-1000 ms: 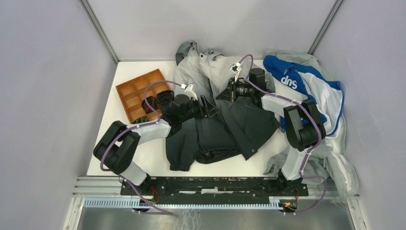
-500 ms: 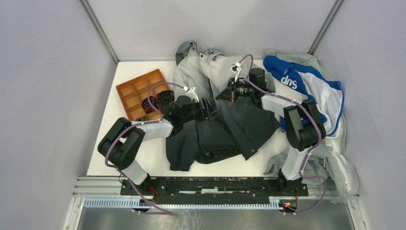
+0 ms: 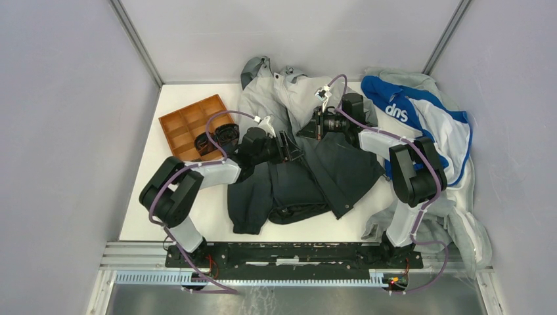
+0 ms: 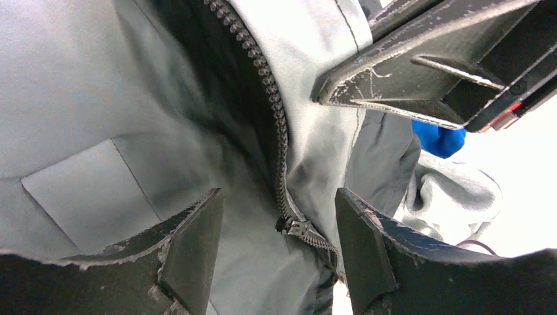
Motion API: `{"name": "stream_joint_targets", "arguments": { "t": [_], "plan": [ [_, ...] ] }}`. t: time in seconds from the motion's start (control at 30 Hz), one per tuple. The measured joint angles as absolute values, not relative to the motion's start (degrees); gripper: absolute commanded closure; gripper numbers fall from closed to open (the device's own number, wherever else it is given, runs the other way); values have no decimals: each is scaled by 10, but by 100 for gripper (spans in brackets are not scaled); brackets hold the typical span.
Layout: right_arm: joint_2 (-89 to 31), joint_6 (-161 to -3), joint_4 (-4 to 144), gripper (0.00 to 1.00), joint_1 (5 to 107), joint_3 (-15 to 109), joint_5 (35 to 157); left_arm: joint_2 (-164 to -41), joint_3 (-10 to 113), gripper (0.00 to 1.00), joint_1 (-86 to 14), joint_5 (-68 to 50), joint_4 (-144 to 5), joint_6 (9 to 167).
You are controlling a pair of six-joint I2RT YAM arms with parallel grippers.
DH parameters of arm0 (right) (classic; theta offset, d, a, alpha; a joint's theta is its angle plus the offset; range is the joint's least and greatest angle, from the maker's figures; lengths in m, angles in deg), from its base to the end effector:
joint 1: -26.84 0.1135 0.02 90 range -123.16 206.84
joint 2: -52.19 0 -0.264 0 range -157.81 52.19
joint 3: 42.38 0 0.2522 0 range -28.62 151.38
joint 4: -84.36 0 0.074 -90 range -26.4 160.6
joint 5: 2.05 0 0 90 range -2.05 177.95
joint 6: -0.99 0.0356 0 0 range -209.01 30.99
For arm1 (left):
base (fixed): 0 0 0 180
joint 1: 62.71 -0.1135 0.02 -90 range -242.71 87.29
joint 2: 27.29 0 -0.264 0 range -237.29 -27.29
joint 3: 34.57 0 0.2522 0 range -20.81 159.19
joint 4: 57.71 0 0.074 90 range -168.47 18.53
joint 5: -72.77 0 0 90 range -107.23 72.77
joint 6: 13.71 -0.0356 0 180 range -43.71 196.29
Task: Zip up the jacket
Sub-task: Adjust the zipper on the jacket.
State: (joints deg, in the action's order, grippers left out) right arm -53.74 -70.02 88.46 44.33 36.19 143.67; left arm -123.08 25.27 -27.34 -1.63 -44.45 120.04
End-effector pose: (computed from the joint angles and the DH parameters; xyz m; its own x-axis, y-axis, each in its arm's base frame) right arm 0.3754 0.1491 0.2143 -0.6468 -0.0117 -0.7625 -0.7221 0.3308 0.6075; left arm 0.2804 -0.2108 0.1863 -0.7527 -0.2825 -0.5947 0.3314 0.6180 -0.7129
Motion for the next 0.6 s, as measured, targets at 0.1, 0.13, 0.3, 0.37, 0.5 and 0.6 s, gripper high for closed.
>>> {"name": "stream_joint_targets", "arguments": {
  "t": [0.1, 0.13, 0.3, 0.37, 0.5, 0.6],
  "plan": [
    [-537, -700, 884, 89, 443, 362, 1437, -1242, 264, 35, -273, -17, -454, 1202],
    [-537, -700, 885, 89, 443, 362, 1437, -1245, 268, 38, -273, -17, -458, 1202],
    [-537, -700, 884, 89, 443, 362, 1437, -1255, 283, 49, -274, -20, -478, 1202],
    [-537, -700, 884, 89, 443, 362, 1438, -1262, 295, 52, -277, -19, -484, 1202],
    [-537, -701, 884, 88, 443, 362, 1440, -1273, 310, 60, -283, -16, -492, 1202],
    [-536, -707, 878, 86, 443, 362, 1443, -1281, 324, 90, -287, -12, -498, 1202]
  ]
}}
